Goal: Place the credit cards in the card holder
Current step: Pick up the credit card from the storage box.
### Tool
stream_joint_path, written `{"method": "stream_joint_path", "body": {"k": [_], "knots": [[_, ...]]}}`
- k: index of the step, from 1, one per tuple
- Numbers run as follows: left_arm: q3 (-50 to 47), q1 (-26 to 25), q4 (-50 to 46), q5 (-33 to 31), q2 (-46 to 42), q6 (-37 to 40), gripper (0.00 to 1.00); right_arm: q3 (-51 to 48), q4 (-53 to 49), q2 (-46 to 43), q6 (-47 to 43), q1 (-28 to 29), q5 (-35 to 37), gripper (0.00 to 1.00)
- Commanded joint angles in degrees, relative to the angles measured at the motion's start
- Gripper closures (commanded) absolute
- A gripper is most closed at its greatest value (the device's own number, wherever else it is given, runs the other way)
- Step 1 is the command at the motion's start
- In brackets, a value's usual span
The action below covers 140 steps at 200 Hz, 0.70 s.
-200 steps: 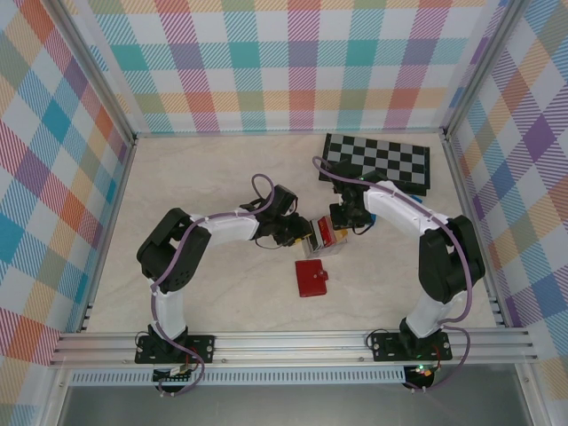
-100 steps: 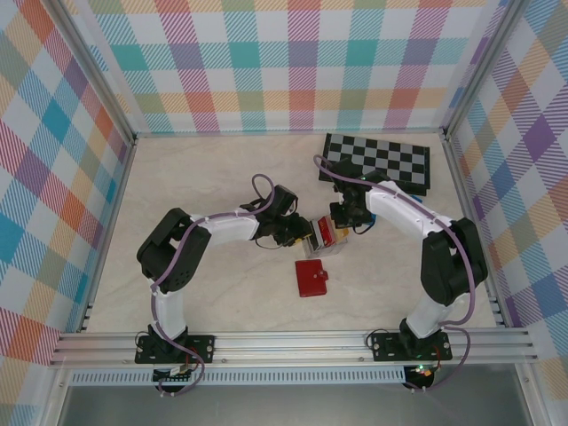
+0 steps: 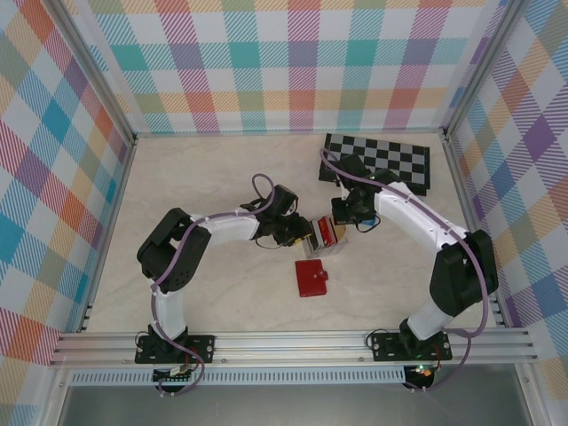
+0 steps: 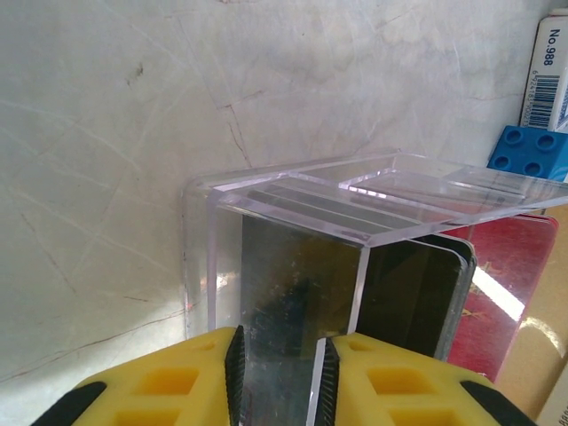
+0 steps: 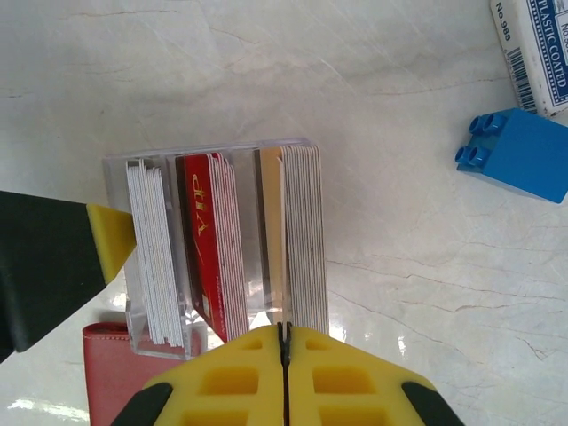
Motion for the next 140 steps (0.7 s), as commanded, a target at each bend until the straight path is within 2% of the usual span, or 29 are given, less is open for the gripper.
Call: {"method": "stream_joint_path", "body": {"k": [1,46,66,85,100,119,140], "knots": [[1.1,-0.7,-3.3,-1.0,-0.7,0.6,0.70,0.9,-0.8,-1.7,1.2,-0.2,-3.0,0.95],[0.3,-0.6,-2.2,-2.9,-6.2,2.3,0.63,-3.3,5.3,-8.7,5.7,-1.6,-10.9,0.98],[-0.1,-0.6,-3.1,-5.1,-10.0,2.7,0.58,-7.1,10.0,-12.9,8.6,-4.7,-18.6,0.98],[-2.9,-0.6,0.7,-5.6,-15.0,1.6,0.43,-11.7,16.2,-17.8,12.3,-8.2,-25.1,0.99],[-4.4,-0.6,6.6,-2.5,-17.7,1.4,0.32,-16.1,22.7,-21.6,15.4,-11.8,-32.2,0.99],[-4.4,-0.5,15.7,5.6,-18.0,0.3,0.20,-19.6,29.6,-23.9,19.6,-15.9,-41.9,0.99],[-3.5,-0.5,24.7,12.9,-15.7,-3.2,0.18,-20.3,33.0,-23.9,21.4,-17.5,-48.8,0.98]]}}
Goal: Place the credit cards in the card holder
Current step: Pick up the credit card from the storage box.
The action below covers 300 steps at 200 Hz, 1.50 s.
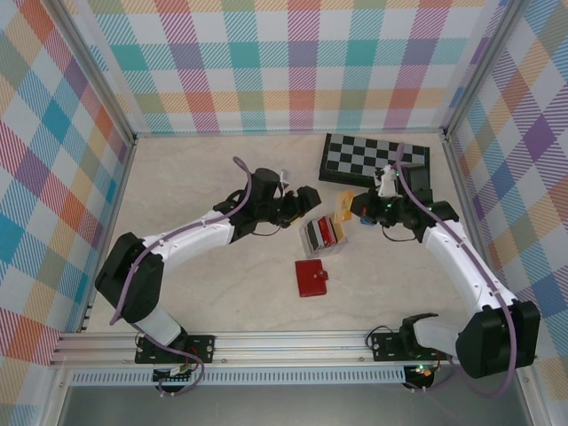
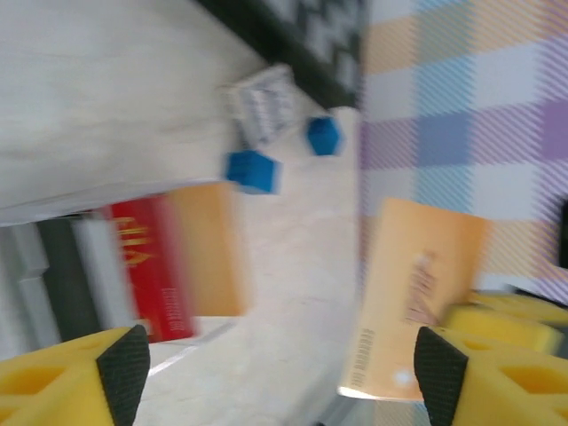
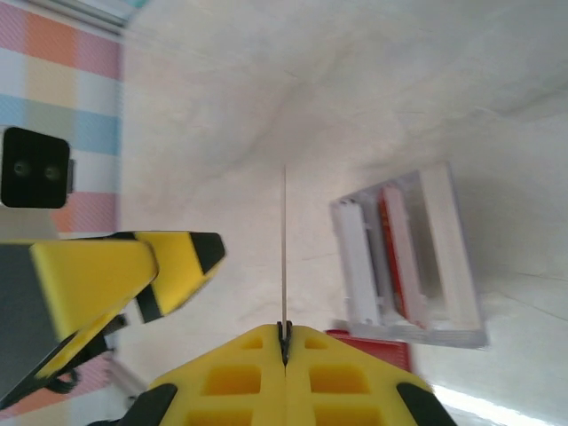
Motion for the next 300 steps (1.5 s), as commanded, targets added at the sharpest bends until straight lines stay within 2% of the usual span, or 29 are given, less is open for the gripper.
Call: {"method": "stream_joint_path", "body": {"k": [1,17,32,48,71,92,112,136,155,188,195,204,215,219,227,235,249,260,281,300], "knots": [[0.0,-0.5,13.1,10.3,2.0,-3.4,0.18,-0.9,10.1,-0.5,5.1,-1.1,-14.0,0.98],[0.3,-0.5,17.1,12.8,3.7,-5.5,0.19,-1.0,11.9,-0.4,6.2,-1.2,-17.0,0.98],[0.5,-0.6,19.7,13.9,4.6,-6.7,0.26,-1.0,12.2,-0.1,6.5,-1.3,-17.9,0.97],[0.5,-0.6,21.3,14.3,4.6,-7.3,0.42,-1.0,11.8,0.5,6.5,-1.3,-18.2,0.97],[-0.7,-0.6,24.7,14.4,4.2,-8.9,0.61,-1.1,10.8,1.5,6.2,-1.6,-18.4,0.96],[-1.1,-0.5,26.1,14.4,4.0,-9.7,0.87,-1.2,10.1,2.1,6.0,-2.3,-18.7,0.94],[-1.6,-0.6,25.9,14.1,3.5,-9.4,1.00,-0.7,8.9,2.5,5.7,-3.3,-19.4,0.89],[-1.9,-0.5,25.6,14.5,3.1,-9.1,1.00,-0.9,9.0,2.9,5.6,-5.1,-23.3,0.81],[-1.6,-0.5,25.7,15.5,3.2,-9.2,1.00,-1.0,10.2,3.3,5.9,-5.5,-26.6,0.80],[-2.0,-0.5,25.5,15.3,3.2,-9.2,0.99,-1.3,11.5,3.8,6.0,-5.6,-29.7,0.93],[-2.0,-0.5,25.3,15.2,3.4,-9.2,0.96,-1.6,12.2,3.9,6.1,-5.6,-30.5,0.95],[-1.8,-0.4,23.8,15.1,3.4,-9.0,0.86,-1.6,11.8,3.8,5.7,-5.5,-30.3,0.97],[-2.1,-0.4,21.0,14.2,2.9,-8.1,0.82,-1.8,10.1,3.3,4.5,-5.6,-29.2,0.98],[-2.3,-0.4,19.4,13.6,2.5,-7.4,0.76,-1.8,9.3,3.1,3.8,-5.6,-28.5,0.98],[-2.3,-0.4,13.4,11.6,1.7,-5.4,0.58,-1.5,5.5,2.5,1.5,-5.5,-25.2,0.98],[-2.3,-0.4,6.3,8.9,0.4,-2.5,0.48,-1.0,0.4,1.8,-1.1,-5.3,-20.6,0.98],[-3.7,-0.4,-4.1,2.5,-2.3,1.1,0.45,-1.1,-6.6,0.2,-5.2,-3.1,-11.4,0.98],[-6.1,-0.3,-9.8,-2.4,-4.6,1.5,0.35,-2.2,-10.2,-1.1,-6.1,0.3,-3.4,0.98],[-10.5,-0.5,-16.7,-9.0,-8.0,0.5,0.33,-5.1,-12.5,-3.0,-4.6,11.3,10.5,0.99],[-13.6,-1.1,-18.8,-10.7,-9.9,-0.1,0.32,-7.0,-11.9,-2.8,-1.5,21.2,18.6,0.99]]}}
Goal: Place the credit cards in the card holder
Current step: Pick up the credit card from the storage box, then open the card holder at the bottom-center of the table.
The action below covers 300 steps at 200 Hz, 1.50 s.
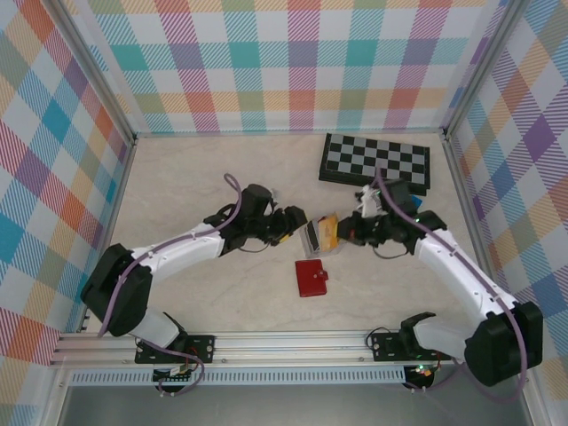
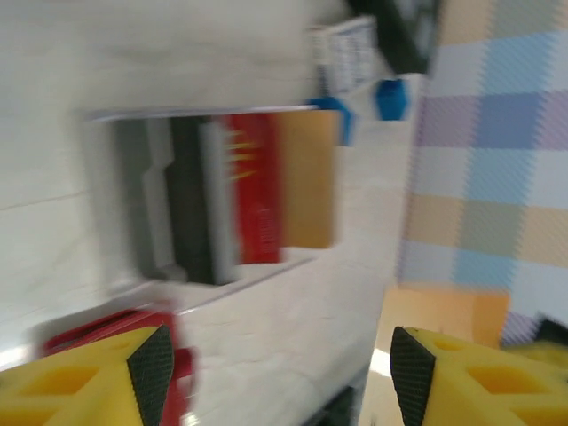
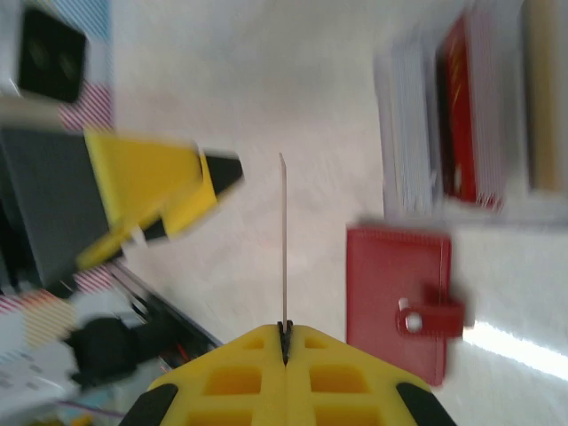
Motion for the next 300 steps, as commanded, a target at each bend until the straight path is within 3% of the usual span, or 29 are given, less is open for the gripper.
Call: {"method": "stream_joint_path", "body": {"k": [1,40,94,126,181,248,300], "knots": [[-3.5,-1.1,-10.4,-7.5,-3.0,1.2,0.32,-2.5,-4.7,-0.4,0.9,9.4,16.8,0.99],[-5.9,-2.3,-11.4,-8.0,-3.4,0.8,0.31,-3.5,-0.3,5.6,4.8,19.7,19.7,0.99],[-3.8,-5.0,-11.7,-7.5,1.0,1.2,0.34,-5.0,-4.5,7.9,6.2,19.8,29.6,1.00],[-1.6,-6.7,-11.9,-6.8,4.1,2.2,0.43,-7.8,-3.4,6.1,6.3,17.6,28.2,0.99],[0.5,-8.8,-9.8,-3.4,9.0,3.8,0.47,-11.8,5.2,5.8,7.8,16.4,21.3,0.99],[1.3,-10.6,-6.2,-1.0,13.1,3.6,0.44,-14.8,10.8,3.7,9.4,14.1,15.1,0.99],[1.3,-11.1,-4.0,-0.5,13.7,3.0,0.37,-16.1,13.0,0.6,11.4,11.5,10.2,0.98]]}}
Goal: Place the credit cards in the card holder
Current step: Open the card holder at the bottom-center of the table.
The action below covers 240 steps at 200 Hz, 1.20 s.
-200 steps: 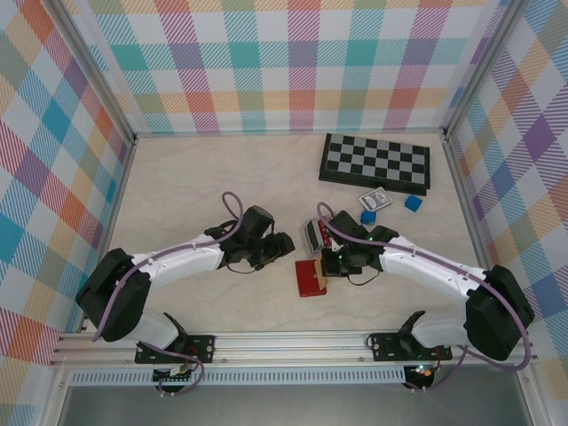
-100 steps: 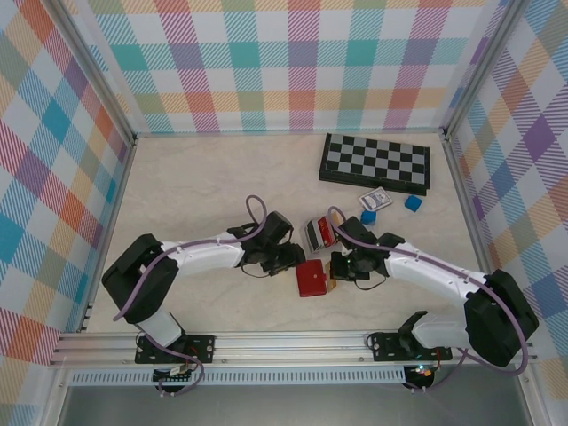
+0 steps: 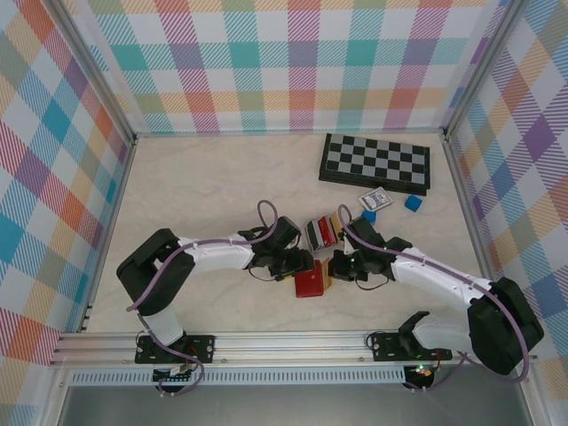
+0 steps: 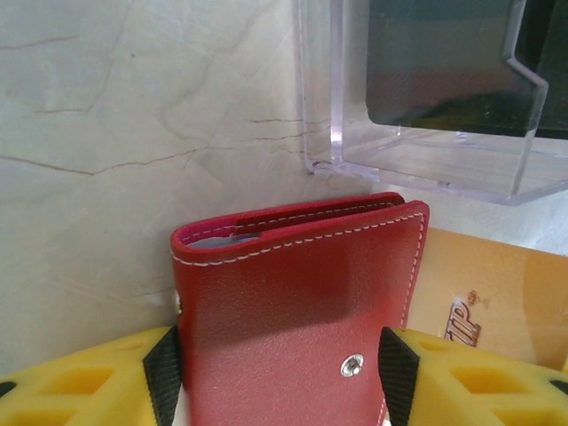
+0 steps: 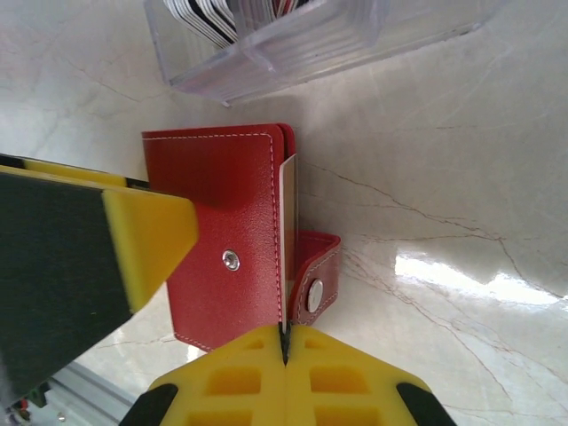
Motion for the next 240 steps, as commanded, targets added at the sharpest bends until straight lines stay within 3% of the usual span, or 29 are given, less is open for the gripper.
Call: {"method": "stream_joint_path", "body": {"k": [1,47,129,202,240], "knots": [[1.5,-1.2,1.9,1.1,0.1,0.2,0.36,-0.8,3.4,-2.5,1.8,-1.1,-4.3,0.98],[1.5,-1.5,0.2,-1.6,-3.1,1.9,0.27,-1.5,4.6,-4.9,3.0,-4.0,-8.0,0.99],[-1.1,-1.6,4.2,0.6,-6.5,2.5,0.21,-5.4,14.2,-5.3,7.7,-8.1,-17.0,0.99],[-2.6,-1.6,6.6,1.9,-5.5,1.1,0.23,-10.2,25.7,-4.9,13.8,-11.8,-25.3,1.00],[-4.3,-1.6,8.9,2.0,-5.9,-0.4,0.38,-11.1,29.5,-3.6,15.5,-12.1,-27.9,1.00]]}}
